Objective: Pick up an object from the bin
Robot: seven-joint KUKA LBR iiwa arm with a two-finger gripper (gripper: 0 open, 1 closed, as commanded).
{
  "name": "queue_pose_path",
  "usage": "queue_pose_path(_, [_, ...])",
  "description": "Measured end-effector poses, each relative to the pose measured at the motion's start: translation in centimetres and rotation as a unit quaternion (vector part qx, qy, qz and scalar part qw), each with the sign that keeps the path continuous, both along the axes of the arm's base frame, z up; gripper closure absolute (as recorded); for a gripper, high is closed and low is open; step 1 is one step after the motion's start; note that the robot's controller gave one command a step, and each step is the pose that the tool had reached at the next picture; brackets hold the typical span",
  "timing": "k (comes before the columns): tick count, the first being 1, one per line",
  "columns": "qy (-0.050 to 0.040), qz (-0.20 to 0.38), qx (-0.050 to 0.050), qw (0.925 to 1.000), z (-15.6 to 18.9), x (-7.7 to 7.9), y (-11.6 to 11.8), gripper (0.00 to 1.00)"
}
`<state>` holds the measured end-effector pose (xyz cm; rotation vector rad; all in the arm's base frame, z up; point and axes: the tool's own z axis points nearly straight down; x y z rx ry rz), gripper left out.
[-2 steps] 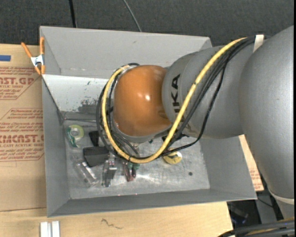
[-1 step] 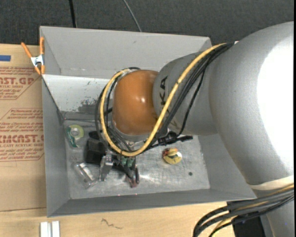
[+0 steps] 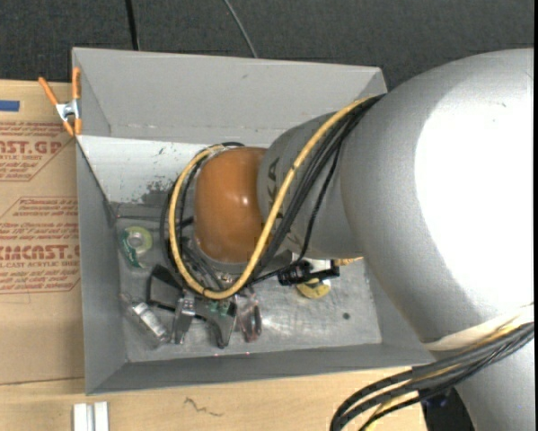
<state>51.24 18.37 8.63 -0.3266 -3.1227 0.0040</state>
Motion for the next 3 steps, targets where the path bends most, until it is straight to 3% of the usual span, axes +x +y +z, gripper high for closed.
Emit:
queue_pose_path(1, [0.0008,-0.079,0.003,0.9969,-0.1,3.6,0.4,1.00])
queue_pose_path(2, [0.0008,-0.079,0.003,0.9969,-0.1,3.6,0.4,1.00])
queue_pose_path(3, [0.0015,-0.080,0.000,0.9968,7.4,2.1,0.4,1.00])
